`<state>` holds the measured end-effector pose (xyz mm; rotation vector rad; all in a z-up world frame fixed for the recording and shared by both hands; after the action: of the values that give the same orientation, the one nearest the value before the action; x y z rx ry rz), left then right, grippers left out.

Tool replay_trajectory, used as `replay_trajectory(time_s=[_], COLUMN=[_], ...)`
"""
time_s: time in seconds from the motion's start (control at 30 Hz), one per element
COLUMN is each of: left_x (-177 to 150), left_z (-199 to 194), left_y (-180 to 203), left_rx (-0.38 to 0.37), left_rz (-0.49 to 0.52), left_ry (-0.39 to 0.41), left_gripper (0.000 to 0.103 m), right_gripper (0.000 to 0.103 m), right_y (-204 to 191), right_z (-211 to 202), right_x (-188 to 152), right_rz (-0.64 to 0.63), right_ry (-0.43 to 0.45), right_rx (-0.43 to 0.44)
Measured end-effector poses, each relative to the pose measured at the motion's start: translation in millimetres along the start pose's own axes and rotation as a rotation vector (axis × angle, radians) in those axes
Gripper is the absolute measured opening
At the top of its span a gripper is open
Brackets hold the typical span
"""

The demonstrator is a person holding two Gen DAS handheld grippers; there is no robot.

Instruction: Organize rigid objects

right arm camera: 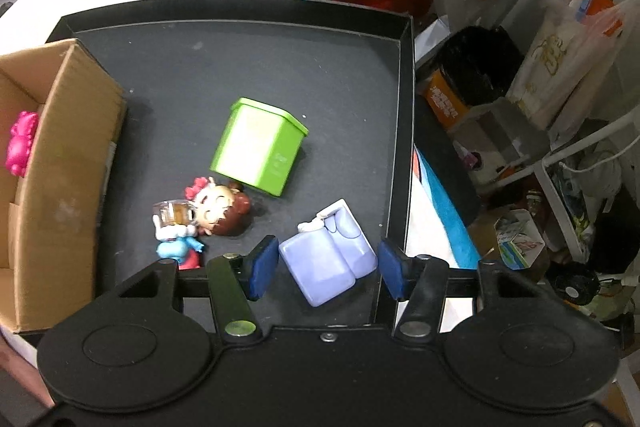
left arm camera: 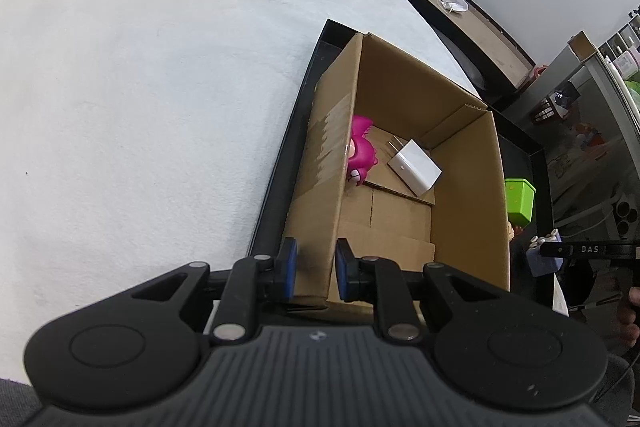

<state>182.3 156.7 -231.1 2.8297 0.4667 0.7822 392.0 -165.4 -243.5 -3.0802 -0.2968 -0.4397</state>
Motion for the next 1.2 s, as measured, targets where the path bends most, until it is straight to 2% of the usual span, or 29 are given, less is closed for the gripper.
replay_trajectory(time_s=[0.7, 1.2], left_x=[-0.9, -2.3], left_z=[-4.3, -5.6], left_y=[-0.3, -3.1], left_rx=[-0.021, -0.045], left_rz=[0.004, 0.001], left_ry=[0.019, 0.028], left_gripper=[0.019, 0.019], right_gripper=[0.053, 0.053], right_y=[-40.5, -102.6], right_z=[-64.4, -90.7], right_x=[15.7, 23.8], right_rz=[-0.021, -0.1], right_ry=[0.085, 0.132], right_rx=[0.079, 0.12])
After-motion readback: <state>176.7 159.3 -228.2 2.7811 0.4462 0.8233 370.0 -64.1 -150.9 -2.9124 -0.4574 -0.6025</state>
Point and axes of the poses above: each gripper's, at about its wrist camera, not at the fingertips, and z roughly the way its jaws point, y to its right, x to its top, the point moved 4 cm from there along z, roughly the way its jaws point, and after that the axes turned 15 degrees about z, right-handed, at the moved point
